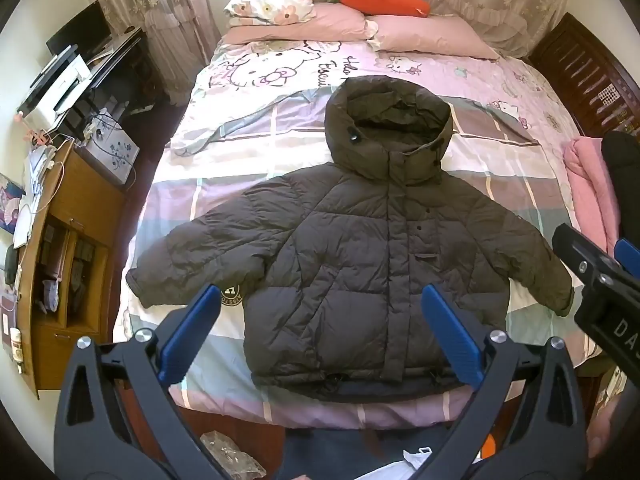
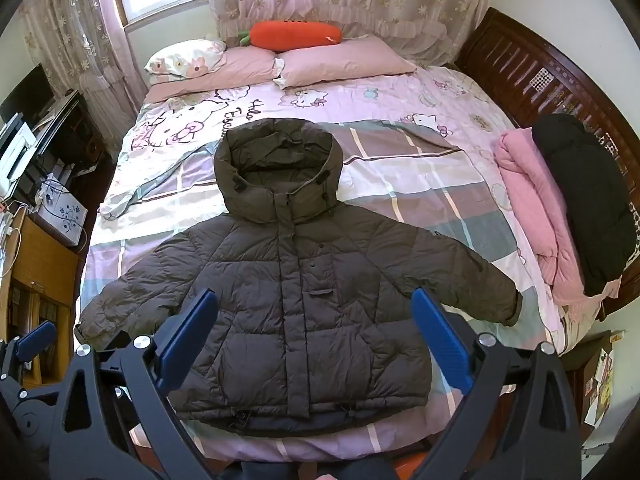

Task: Fold large clothes

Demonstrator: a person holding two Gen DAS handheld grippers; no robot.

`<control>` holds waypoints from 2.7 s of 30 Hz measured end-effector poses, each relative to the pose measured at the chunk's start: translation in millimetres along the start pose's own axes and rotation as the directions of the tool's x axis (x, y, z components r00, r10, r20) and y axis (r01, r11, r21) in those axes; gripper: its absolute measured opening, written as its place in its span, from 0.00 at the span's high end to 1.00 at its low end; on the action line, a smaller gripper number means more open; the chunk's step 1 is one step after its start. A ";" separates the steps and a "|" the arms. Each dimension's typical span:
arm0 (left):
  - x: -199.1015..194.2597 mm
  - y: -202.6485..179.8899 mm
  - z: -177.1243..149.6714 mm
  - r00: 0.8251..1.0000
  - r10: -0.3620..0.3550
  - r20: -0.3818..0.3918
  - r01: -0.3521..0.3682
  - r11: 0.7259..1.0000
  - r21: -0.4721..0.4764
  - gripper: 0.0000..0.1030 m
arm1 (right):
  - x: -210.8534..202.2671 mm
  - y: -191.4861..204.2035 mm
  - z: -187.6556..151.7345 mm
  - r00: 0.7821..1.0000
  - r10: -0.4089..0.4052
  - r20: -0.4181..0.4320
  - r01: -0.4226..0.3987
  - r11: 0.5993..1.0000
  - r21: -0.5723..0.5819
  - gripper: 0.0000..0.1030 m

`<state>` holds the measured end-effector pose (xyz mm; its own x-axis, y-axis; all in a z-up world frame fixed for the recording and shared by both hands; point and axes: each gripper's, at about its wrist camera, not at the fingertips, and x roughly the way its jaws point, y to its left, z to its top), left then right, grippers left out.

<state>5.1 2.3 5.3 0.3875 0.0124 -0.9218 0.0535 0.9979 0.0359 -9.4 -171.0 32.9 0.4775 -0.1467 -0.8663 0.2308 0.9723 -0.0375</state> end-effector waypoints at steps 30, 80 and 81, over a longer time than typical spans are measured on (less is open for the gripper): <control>1.2 -0.9 2.8 1.000 0.003 0.004 -0.003 1.000 0.001 0.02 | 2.5 -1.0 -2.0 1.000 0.002 -0.006 -0.002 1.000 0.000 0.05; 165.0 -111.7 5.9 0.988 0.055 -0.142 -0.031 0.986 0.165 0.02 | 164.2 -96.7 -45.8 0.984 0.026 -0.178 0.007 0.983 0.183 0.05; 175.9 -120.5 4.9 0.988 0.046 -0.148 -0.020 0.985 0.171 0.02 | 173.4 -101.7 -47.9 0.982 0.020 -0.186 0.016 0.982 0.189 0.05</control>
<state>71.4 -116.1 -159.3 0.2488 0.0675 -0.9662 0.2023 0.9720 0.1200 9.3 -286.6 -137.3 0.3161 -0.0912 -0.9443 0.3948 0.9177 0.0436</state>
